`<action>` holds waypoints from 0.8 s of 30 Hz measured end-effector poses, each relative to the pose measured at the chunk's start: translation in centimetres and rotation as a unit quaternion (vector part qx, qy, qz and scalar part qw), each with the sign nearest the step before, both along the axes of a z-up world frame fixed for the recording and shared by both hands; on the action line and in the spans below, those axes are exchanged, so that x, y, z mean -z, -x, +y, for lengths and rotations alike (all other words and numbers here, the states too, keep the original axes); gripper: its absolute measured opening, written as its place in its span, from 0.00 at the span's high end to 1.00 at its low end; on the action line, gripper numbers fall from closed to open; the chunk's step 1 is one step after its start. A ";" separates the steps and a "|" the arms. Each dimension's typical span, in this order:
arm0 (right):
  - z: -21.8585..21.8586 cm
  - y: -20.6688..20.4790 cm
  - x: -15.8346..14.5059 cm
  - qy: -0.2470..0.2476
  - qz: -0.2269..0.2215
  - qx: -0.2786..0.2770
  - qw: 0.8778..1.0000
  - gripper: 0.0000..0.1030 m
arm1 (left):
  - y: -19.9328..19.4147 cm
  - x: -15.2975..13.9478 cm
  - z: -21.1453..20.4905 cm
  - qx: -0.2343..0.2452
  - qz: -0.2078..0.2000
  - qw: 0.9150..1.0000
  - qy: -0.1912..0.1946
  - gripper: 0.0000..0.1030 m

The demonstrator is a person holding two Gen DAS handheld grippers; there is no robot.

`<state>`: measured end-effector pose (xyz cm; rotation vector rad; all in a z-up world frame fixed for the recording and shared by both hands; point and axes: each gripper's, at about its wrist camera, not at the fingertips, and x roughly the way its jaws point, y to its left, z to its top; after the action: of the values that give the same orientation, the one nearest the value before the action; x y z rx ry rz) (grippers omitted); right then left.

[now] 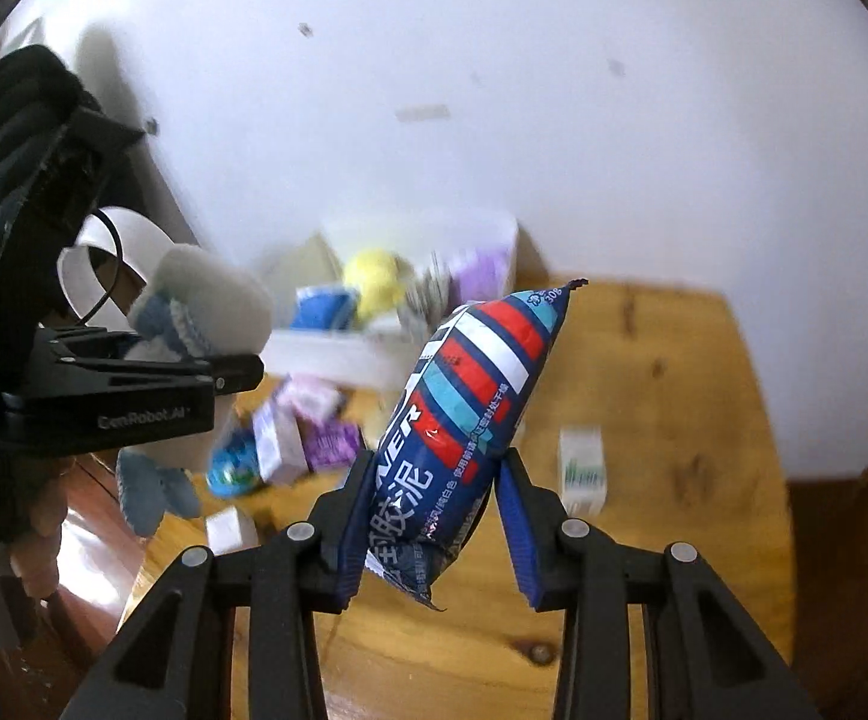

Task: Organize objects
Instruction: 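Carry the white plush and snack bag up over the white tray with both grippers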

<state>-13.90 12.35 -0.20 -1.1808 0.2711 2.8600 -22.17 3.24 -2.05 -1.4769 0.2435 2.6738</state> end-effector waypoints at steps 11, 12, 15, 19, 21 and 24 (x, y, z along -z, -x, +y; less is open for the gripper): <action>-2.7 5.2 -11.2 -0.090 0.080 -0.008 0.993 0.61 | 2.2 -9.5 -4.1 -0.035 0.094 0.995 0.020 0.42; -2.9 6.0 -12.0 -0.096 0.086 -0.006 0.992 0.61 | 2.7 -10.0 -4.3 -0.038 0.099 0.994 0.021 0.42; -2.9 9.2 -13.8 -0.097 0.092 0.001 0.991 0.61 | 4.6 -10.7 -5.1 -0.048 0.111 0.992 0.023 0.42; -2.5 13.6 -14.5 -0.083 0.089 0.012 0.992 0.61 | 8.0 -10.5 -6.0 -0.059 0.119 0.991 0.019 0.42; -2.1 16.1 -13.9 -0.064 0.078 0.016 0.995 0.61 | 9.4 -9.9 -6.4 -0.062 0.112 0.992 0.014 0.42; -1.7 19.7 -12.3 -0.044 0.060 0.027 0.997 0.61 | 11.6 -7.5 -7.3 -0.066 0.083 0.994 0.001 0.42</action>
<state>-33.58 10.61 12.11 -0.9738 0.1743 2.8671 -33.82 -4.01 5.43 -1.3142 0.1641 2.9061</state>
